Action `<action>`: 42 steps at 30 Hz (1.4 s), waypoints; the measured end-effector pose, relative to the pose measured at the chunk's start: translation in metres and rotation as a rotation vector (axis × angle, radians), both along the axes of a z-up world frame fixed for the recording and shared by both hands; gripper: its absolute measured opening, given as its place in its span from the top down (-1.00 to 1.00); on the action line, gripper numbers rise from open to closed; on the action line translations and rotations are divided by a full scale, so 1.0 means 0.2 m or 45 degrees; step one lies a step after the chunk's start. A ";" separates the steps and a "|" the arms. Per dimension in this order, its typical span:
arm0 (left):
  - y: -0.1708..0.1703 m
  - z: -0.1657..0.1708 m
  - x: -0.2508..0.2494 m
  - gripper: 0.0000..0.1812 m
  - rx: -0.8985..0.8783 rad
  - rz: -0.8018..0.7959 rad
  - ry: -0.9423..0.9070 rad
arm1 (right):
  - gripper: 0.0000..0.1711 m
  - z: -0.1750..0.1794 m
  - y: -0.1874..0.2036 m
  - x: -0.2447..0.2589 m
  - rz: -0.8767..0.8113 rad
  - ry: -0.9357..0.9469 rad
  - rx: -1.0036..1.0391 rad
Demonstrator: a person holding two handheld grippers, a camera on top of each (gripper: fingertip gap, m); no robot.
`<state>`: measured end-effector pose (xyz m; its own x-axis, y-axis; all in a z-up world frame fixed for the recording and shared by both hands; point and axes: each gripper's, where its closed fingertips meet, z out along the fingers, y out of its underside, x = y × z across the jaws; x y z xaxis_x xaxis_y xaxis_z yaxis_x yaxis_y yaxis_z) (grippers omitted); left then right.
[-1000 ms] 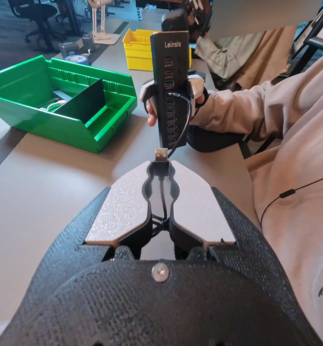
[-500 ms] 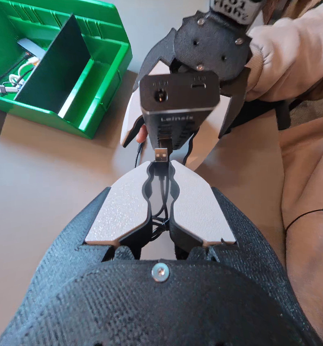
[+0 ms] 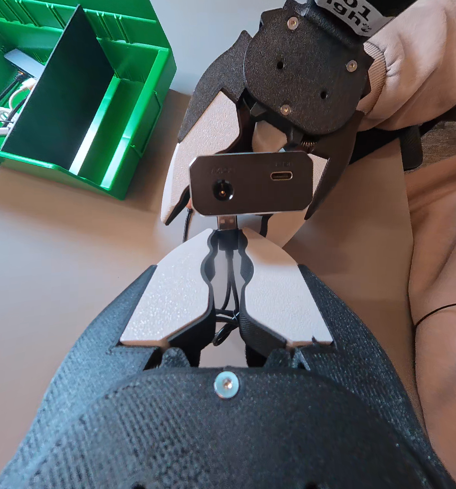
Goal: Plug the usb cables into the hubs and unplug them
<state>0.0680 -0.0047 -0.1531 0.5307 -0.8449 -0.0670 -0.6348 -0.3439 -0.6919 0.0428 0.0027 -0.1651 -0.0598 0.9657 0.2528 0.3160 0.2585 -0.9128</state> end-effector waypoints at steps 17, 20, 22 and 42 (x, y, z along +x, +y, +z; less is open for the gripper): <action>-0.02 -0.04 0.04 0.84 0.011 -0.056 0.041 | 0.18 -0.04 -0.02 0.04 0.073 -0.106 0.050; -0.04 -0.03 0.05 0.84 -0.009 -0.080 -0.015 | 0.18 -0.05 -0.04 0.05 0.116 -0.098 0.009; -0.06 -0.04 0.06 0.84 -0.019 -0.109 -0.007 | 0.18 -0.06 -0.06 0.05 0.145 -0.111 0.022; -0.05 -0.05 0.06 0.84 -0.024 -0.061 0.008 | 0.19 -0.09 -0.07 0.06 0.200 -0.131 -0.159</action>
<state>0.0790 -0.0139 -0.1625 0.4893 -0.8704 -0.0540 -0.6554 -0.3262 -0.6812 0.0555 -0.0112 -0.1825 -0.2314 0.9659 0.1163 0.3737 0.1986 -0.9060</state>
